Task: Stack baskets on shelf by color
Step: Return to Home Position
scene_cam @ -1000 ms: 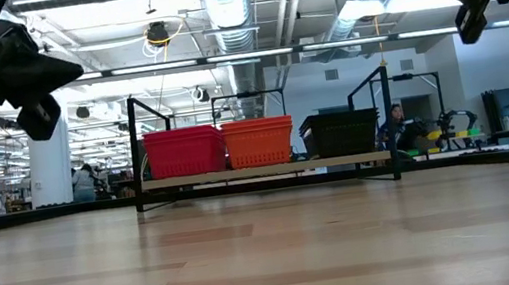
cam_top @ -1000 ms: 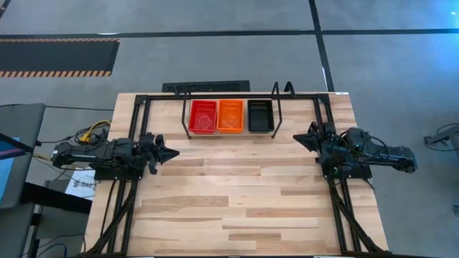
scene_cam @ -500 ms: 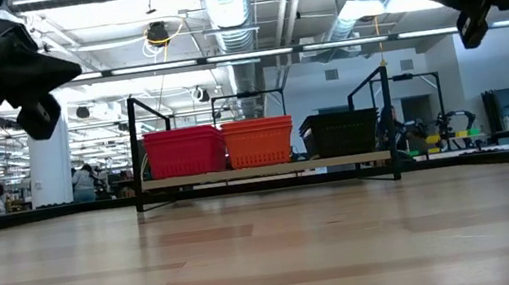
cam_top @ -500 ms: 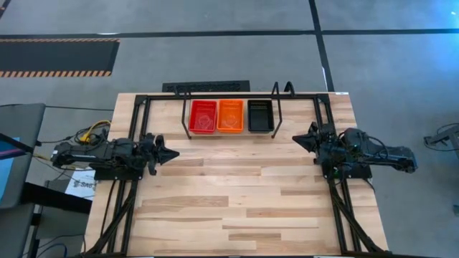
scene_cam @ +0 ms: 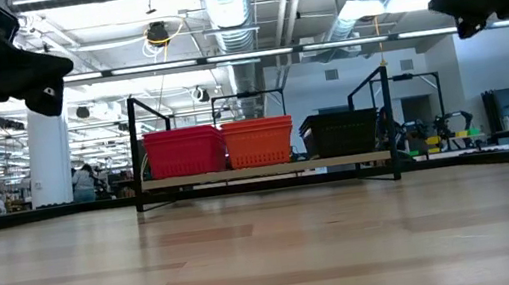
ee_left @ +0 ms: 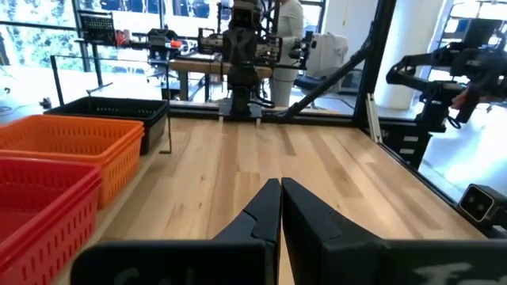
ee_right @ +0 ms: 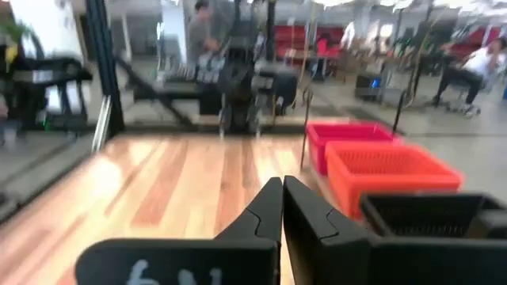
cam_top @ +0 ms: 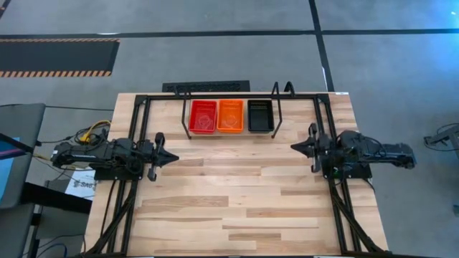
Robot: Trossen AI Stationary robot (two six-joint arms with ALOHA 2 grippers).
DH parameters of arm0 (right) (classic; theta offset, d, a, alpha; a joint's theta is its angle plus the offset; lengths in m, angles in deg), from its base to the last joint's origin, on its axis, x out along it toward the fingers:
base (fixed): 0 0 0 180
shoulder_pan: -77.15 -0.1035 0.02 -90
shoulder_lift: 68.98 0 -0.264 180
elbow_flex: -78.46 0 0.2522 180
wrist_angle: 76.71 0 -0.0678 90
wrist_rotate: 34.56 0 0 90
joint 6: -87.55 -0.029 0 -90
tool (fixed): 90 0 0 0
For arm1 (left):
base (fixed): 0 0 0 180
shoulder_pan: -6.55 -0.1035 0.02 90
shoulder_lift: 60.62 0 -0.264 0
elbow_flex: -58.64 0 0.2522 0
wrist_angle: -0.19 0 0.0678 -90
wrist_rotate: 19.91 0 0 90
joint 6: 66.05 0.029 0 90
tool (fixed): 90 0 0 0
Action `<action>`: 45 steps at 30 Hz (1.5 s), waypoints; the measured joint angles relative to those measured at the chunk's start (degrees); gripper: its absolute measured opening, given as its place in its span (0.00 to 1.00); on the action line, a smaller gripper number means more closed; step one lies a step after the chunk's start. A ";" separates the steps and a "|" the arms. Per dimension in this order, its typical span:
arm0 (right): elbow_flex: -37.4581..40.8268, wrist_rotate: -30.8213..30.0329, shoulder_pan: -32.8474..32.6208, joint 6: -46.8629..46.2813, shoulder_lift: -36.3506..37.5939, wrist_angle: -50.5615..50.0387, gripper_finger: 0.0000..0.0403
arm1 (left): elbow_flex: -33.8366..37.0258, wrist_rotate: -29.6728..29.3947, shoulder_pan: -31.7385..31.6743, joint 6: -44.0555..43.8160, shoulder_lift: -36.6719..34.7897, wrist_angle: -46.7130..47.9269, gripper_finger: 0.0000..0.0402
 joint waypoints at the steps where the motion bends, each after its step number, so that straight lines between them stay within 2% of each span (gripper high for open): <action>1: 0.00 0.00 -0.41 0.12 0.00 -1.35 0.08 | 0.00 0.00 0.00 -0.01 0.00 -0.01 0.00; 14: 0.00 0.04 -4.36 -1.73 0.50 -2.03 0.07 | 0.00 -0.48 0.00 0.11 0.00 -0.04 0.00; 22: 0.02 1.20 -4.95 -3.87 0.50 3.91 0.07 | 0.00 -0.52 -0.02 0.11 0.00 -0.07 0.00; 26: 0.02 1.14 -6.34 -7.94 0.50 5.93 0.07 | 0.00 -0.57 0.00 0.06 0.00 -0.07 0.00; 45: 0.06 1.18 -6.43 -12.41 0.39 0.21 0.07 | -0.04 -0.59 -0.02 -0.17 0.00 1.07 0.00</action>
